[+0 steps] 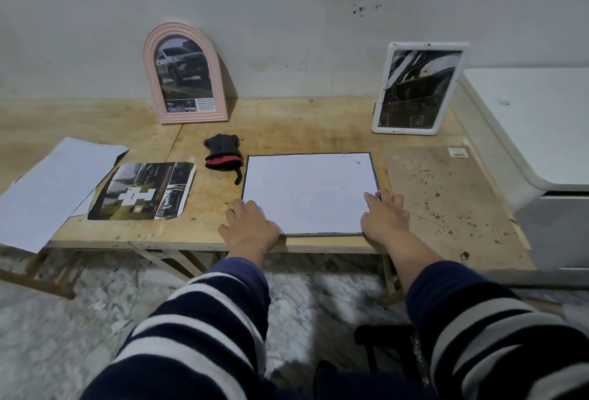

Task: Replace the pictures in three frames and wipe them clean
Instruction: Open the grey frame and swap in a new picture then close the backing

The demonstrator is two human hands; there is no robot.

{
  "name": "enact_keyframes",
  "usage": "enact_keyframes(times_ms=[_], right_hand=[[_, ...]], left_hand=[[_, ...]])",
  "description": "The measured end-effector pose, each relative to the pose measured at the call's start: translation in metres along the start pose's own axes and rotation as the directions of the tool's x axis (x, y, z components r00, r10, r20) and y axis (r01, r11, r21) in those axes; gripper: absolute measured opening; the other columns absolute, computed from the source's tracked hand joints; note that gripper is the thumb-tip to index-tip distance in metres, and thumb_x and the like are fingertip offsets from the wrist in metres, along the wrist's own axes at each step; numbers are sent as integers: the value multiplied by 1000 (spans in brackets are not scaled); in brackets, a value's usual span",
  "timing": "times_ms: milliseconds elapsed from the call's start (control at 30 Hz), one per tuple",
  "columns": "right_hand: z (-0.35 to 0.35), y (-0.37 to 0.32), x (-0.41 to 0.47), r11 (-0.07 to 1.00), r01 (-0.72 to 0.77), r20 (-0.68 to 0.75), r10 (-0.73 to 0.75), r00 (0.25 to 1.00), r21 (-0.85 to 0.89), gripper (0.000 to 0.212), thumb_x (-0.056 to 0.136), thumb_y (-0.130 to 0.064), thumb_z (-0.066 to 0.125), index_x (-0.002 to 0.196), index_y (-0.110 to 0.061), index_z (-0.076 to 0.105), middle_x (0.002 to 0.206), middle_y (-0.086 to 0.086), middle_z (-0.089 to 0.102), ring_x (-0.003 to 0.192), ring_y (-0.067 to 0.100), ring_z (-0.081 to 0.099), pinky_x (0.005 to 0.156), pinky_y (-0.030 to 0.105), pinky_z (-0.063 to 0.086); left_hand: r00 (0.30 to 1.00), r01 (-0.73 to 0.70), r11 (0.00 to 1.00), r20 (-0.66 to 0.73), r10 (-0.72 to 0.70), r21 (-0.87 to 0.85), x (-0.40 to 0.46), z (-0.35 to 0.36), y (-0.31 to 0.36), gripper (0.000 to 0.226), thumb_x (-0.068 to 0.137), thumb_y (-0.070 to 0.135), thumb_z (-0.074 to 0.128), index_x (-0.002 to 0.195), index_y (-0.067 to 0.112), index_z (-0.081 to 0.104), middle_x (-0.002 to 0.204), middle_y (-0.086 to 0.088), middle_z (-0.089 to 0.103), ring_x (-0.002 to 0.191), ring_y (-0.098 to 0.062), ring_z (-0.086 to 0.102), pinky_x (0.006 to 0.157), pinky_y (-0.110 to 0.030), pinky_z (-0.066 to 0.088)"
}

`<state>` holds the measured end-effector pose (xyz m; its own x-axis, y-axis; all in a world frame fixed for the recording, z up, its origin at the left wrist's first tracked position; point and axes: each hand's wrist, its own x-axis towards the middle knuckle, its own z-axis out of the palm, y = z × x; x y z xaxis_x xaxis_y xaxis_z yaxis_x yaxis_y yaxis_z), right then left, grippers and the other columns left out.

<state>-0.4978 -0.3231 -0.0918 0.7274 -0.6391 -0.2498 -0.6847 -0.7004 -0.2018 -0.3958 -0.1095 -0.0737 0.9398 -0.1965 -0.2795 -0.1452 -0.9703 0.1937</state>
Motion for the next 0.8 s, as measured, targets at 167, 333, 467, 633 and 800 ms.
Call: enact_keyframes(times_ms=[167,333,467,633,800], right_hand=[[-3,0,-3,998,7,-20,-5,1000,63,57,94,-16,45,148,-28,31,148,2,29,129,24,29,100,39,34],[-11,16,-11,972,-66,-99,90,991,224,49,94,-15,46,142,-26,41,141,3,38,125,24,34,100,40,36],[-17,47,-22,930,-205,-130,254,958,305,47,94,-18,46,140,-27,43,142,3,37,127,25,32,103,40,32],[-12,91,-42,842,-396,-138,470,872,366,45,93,-17,46,138,-24,45,140,9,35,126,30,30,101,41,31],[-8,122,-58,560,-613,-68,767,638,557,59,89,-24,57,143,-24,32,143,12,25,129,33,26,103,43,32]], left_hand=[[1000,19,999,-19,-18,38,0,0,2,53,89,29,48,137,14,34,144,-9,28,131,-29,29,108,-49,28],[992,-90,996,-93,89,-2,4,0,21,56,93,24,47,145,14,27,152,-7,24,138,-27,27,113,-45,28],[953,-294,955,-83,290,-35,-2,6,61,57,93,21,50,145,15,31,152,-6,26,139,-25,28,114,-42,28],[852,-522,852,31,522,17,-17,24,111,51,95,25,46,145,19,33,157,-3,18,145,-23,16,118,-46,14],[735,-675,735,139,663,64,-36,50,148,52,102,30,29,152,21,16,162,0,4,149,-22,-1,118,-51,3]])
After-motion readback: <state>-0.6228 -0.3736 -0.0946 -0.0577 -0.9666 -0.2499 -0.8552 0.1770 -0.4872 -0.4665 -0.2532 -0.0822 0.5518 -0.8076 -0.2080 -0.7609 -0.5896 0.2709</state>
